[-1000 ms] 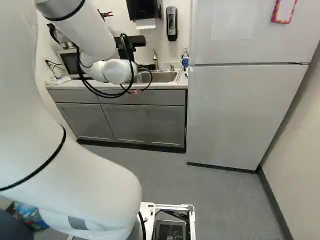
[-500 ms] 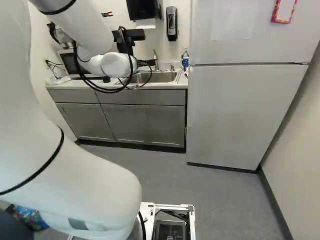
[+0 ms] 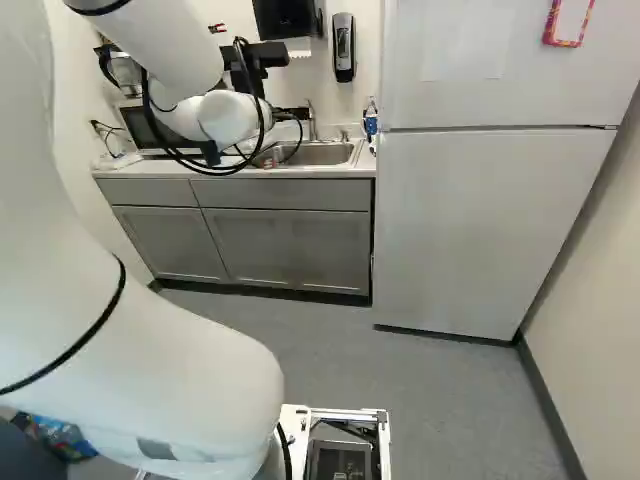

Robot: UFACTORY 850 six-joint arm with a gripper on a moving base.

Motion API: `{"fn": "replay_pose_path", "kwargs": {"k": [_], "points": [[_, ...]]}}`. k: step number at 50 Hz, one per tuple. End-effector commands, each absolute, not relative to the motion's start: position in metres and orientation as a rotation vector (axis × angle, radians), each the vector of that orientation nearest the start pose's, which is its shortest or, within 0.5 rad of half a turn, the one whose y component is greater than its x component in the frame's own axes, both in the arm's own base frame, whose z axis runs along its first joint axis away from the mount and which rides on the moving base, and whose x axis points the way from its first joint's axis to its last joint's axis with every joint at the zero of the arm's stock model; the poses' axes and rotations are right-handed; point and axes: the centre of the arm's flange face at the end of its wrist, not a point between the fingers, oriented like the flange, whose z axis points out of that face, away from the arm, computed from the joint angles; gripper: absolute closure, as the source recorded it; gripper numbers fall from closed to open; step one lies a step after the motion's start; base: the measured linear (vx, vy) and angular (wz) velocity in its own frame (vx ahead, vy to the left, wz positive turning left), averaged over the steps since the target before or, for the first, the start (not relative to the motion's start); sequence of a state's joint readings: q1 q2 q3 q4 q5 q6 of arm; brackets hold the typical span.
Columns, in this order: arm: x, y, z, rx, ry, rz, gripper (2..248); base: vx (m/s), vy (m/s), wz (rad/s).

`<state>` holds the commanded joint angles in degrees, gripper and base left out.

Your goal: Rinse the cup and place it in the tray

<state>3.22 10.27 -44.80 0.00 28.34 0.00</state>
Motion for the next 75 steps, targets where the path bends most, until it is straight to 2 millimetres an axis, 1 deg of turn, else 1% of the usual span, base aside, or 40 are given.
{"fn": "replay_pose_path", "kwargs": {"k": [75], "points": [[0.469,0.026,0.689,-2.270,-0.062,-2.117,3,0.000,0.000,0.000]]}}
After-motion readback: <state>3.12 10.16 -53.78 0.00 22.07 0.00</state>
